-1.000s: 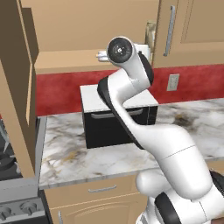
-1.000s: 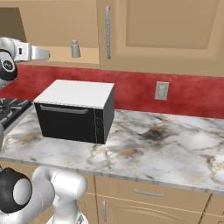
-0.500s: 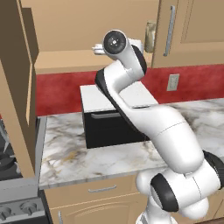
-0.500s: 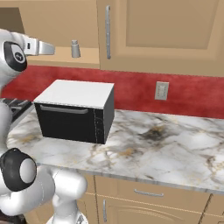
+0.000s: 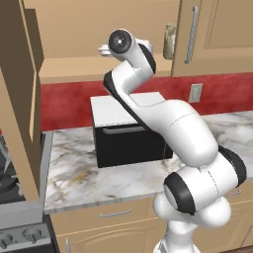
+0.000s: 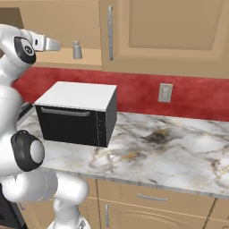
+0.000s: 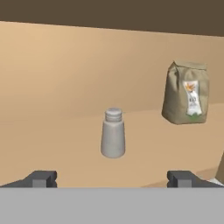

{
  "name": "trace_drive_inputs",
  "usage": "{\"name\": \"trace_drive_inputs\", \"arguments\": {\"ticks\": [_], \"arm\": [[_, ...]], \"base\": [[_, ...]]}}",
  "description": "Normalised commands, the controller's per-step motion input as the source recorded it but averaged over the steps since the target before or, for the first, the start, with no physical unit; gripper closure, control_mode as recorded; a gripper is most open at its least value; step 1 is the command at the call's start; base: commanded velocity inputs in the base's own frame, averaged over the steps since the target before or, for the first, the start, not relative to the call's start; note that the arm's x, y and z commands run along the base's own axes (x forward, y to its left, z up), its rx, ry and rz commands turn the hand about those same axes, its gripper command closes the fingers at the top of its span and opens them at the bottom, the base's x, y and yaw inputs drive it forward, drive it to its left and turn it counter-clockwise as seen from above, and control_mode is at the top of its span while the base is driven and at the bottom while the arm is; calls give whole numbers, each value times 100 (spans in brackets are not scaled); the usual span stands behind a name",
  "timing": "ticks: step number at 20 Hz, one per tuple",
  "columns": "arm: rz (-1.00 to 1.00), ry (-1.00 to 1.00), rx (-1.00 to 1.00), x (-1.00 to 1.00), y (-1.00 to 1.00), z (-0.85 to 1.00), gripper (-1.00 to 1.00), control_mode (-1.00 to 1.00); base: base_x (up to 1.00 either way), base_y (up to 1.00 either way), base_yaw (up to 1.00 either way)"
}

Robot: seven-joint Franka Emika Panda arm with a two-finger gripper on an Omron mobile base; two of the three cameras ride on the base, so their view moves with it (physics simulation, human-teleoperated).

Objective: The dining table condiment station is running low on shaker. Refill the condiment station by opening the cabinet and taking the shaker from the cabinet and placing it on the dining table.

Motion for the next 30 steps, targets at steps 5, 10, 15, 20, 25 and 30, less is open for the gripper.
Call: {"name": "trace_drive_inputs", "arguments": {"ticks": [5, 10, 15, 20, 25, 30], "arm": [[0, 0, 0, 53, 2, 0, -100, -100], [0, 0, 0, 32, -3, -5, -100, -100], [0, 0, 0, 19, -10, -29, -100, -100], [0, 0, 0, 12, -25, -33, -100, -100], [0, -3, 0, 23, -22, -4, -100, -100], [0, -7, 0, 28, -2, -2, -100, -100]], "base": [[0, 0, 0], [0, 0, 0], [0, 0, 0], [0, 0, 0], [0, 0, 0], [0, 0, 0]]}}
